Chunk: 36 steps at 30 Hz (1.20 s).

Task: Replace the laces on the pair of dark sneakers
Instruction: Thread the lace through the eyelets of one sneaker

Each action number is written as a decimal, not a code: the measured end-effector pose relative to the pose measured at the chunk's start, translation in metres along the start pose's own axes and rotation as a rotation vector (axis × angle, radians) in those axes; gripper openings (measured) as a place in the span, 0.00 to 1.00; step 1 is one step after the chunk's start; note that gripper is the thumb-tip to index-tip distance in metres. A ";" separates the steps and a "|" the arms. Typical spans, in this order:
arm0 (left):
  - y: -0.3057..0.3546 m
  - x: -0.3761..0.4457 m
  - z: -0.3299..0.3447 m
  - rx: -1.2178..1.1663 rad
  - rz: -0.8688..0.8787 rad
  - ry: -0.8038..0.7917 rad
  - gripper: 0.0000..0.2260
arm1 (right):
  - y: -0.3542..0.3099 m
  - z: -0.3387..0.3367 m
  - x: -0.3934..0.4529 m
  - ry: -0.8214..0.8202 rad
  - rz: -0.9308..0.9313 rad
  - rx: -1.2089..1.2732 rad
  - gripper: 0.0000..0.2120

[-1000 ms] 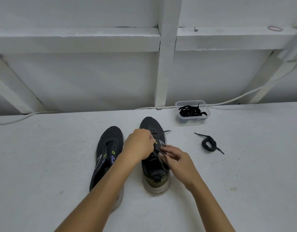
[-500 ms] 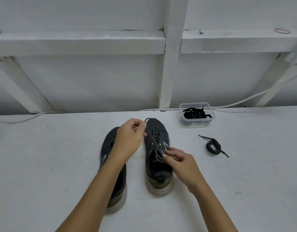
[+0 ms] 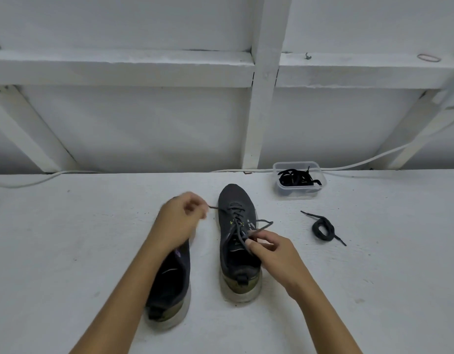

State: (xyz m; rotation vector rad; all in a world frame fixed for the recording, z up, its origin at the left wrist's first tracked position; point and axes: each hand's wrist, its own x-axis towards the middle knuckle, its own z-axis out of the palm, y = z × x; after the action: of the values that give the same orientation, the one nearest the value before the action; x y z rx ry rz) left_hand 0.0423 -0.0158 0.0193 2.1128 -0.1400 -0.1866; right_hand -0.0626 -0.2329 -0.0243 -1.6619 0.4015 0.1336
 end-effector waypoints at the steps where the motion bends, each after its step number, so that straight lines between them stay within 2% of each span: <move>1: 0.002 -0.008 0.007 0.065 0.073 -0.103 0.03 | -0.002 -0.001 0.000 -0.004 -0.021 -0.039 0.08; 3: 0.005 -0.020 0.019 0.135 0.167 -0.273 0.05 | -0.004 -0.002 0.000 -0.008 -0.066 -0.128 0.10; 5: 0.005 -0.025 0.027 0.230 0.206 -0.328 0.10 | -0.005 -0.003 0.000 -0.013 -0.097 -0.151 0.11; 8: 0.007 -0.027 0.038 0.380 0.229 -0.230 0.14 | -0.006 -0.004 0.000 -0.019 -0.131 -0.138 0.09; 12: 0.015 -0.028 0.053 0.539 0.325 -0.057 0.08 | -0.009 -0.004 0.003 -0.023 -0.148 -0.235 0.14; 16: 0.014 -0.029 0.061 0.516 0.380 0.015 0.05 | -0.011 -0.007 0.005 -0.044 -0.170 -0.294 0.17; 22: 0.012 -0.027 0.058 0.457 0.348 -0.051 0.06 | -0.015 0.003 0.006 0.088 -0.354 -0.486 0.23; 27: 0.015 -0.025 0.047 0.245 0.266 -0.223 0.03 | -0.017 0.008 0.005 0.154 -0.342 -0.525 0.11; 29: 0.016 -0.022 0.043 0.310 0.286 -0.249 0.04 | -0.016 0.010 0.006 0.169 -0.333 -0.538 0.06; 32: 0.017 -0.020 0.046 0.456 0.331 -0.164 0.05 | -0.013 0.013 0.006 0.178 -0.332 -0.541 0.06; 36: 0.013 -0.024 0.052 0.471 0.312 -0.062 0.06 | -0.011 0.015 0.003 0.181 -0.362 -0.487 0.10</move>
State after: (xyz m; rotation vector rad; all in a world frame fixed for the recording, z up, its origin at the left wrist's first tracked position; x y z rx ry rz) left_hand 0.0082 -0.0621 0.0056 2.5146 -0.5959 -0.0326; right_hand -0.0540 -0.2178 -0.0169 -2.2085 0.2030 -0.2073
